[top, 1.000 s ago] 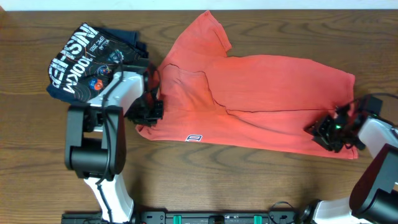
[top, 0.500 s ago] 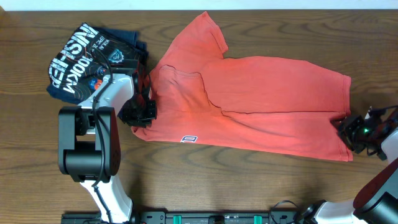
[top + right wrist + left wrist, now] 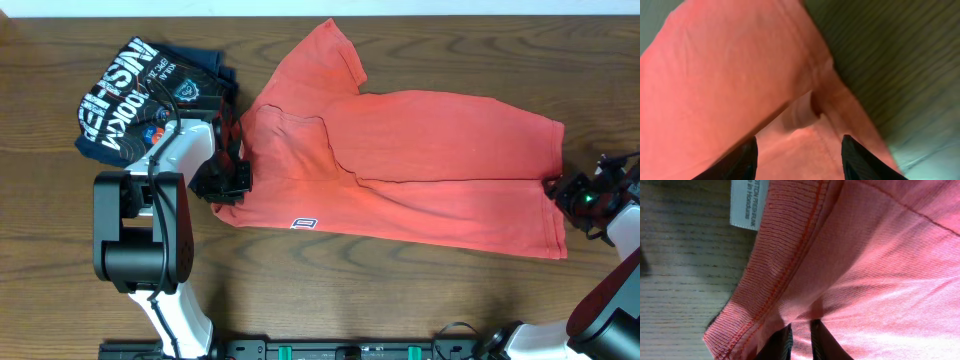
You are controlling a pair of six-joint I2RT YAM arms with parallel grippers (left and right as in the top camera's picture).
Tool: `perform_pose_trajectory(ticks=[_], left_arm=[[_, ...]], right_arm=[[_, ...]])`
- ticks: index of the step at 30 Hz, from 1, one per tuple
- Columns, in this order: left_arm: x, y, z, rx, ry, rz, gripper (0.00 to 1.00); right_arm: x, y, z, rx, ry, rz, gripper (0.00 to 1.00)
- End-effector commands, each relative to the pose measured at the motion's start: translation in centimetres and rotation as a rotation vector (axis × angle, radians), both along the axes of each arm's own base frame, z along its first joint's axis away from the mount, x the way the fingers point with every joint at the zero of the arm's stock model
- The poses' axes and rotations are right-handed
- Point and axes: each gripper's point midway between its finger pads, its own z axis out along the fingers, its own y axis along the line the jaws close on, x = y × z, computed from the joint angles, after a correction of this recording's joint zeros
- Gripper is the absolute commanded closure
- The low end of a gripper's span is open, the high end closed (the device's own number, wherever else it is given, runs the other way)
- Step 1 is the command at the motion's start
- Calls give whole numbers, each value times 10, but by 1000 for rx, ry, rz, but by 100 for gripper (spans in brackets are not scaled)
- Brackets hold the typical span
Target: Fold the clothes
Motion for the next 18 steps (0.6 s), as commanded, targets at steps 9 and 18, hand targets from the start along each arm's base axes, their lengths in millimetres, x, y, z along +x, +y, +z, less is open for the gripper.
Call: perform_pose_trajectory(ticks=[9, 18], left_arm=[[-11, 8, -21, 31, 49, 11, 83], [-11, 8, -21, 31, 49, 11, 83]], right_arm=[[6, 0, -25, 5, 7, 18, 54], [7, 5, -39, 70, 11, 12, 86]])
